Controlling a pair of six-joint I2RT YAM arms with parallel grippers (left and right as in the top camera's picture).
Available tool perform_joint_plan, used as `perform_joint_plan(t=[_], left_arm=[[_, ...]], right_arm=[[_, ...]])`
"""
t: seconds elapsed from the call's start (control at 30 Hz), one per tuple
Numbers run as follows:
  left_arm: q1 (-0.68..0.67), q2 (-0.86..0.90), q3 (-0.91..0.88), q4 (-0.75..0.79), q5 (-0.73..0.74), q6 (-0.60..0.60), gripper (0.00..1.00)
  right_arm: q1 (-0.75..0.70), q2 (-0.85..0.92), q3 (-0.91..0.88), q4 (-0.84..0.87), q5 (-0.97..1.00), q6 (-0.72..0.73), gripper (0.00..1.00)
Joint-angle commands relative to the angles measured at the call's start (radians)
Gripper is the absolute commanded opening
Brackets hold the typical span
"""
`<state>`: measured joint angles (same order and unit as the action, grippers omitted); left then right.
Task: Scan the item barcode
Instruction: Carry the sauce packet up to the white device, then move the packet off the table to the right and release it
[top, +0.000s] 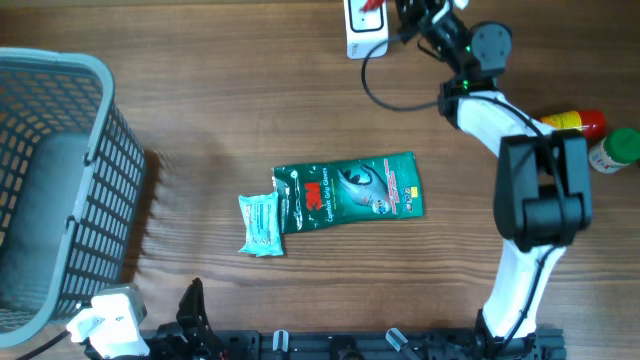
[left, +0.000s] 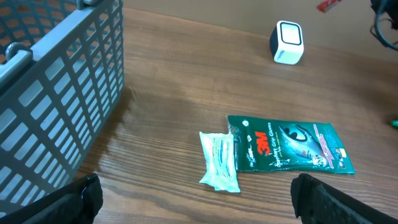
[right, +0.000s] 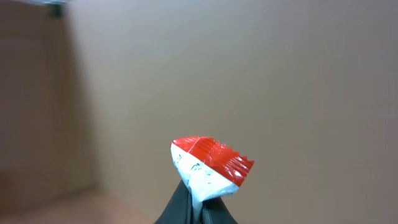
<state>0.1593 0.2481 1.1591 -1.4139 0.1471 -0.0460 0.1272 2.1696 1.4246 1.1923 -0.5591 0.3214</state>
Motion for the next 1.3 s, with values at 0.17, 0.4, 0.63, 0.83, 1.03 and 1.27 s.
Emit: perform_joint_plan(t=[0.17,0.4,0.63,0.83,1.03,1.27], left_arm=[[0.006,-0.002,-0.003,0.002,0.008,0.002,1.00],[0.006,-0.002,-0.003,0.002,0.008,0.002,1.00],[0.006,-0.002,-0.003,0.002,0.008,0.002,1.00],[0.006,-0.002,-0.003,0.002,0.008,0.002,1.00],[0.006,-0.002,-0.003,0.002,0.008,0.002,1.00],[0.006,-0.002,-0.003,0.002,0.008,0.002,1.00]], right_arm=[[0.149,0.129,0.301,-0.218,0.713,-0.365,0.05],[0.211,0.210,0.361,-0.217,0.766,-0.811,0.05],[0.259,0.346,0.410,-0.201,0.769,-1.081,0.05],[0.263,0.380,0.411,-0.207,0.787,-1.081,0.05],[0.273,0.382,0.411,-0.364,0.787,-0.999,0.04],[0.275,0.379,0.411,-0.466,0.804,-0.999,0.04]])
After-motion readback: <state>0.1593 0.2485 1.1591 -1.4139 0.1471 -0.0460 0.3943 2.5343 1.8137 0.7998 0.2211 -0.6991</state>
